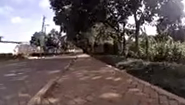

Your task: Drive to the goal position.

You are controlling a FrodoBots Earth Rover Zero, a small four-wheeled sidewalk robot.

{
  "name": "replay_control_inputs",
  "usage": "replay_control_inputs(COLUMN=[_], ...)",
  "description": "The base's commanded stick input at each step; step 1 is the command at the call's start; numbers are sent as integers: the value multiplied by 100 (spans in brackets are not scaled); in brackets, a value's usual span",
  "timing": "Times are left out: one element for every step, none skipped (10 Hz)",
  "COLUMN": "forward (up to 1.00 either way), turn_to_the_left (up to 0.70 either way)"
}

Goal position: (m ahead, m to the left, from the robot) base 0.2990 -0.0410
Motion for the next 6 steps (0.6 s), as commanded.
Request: replay_control_inputs(forward=[70, 70, 70, 70, 70, 70], turn_to_the_left=[0, 0, 0, 0, 0, 0])
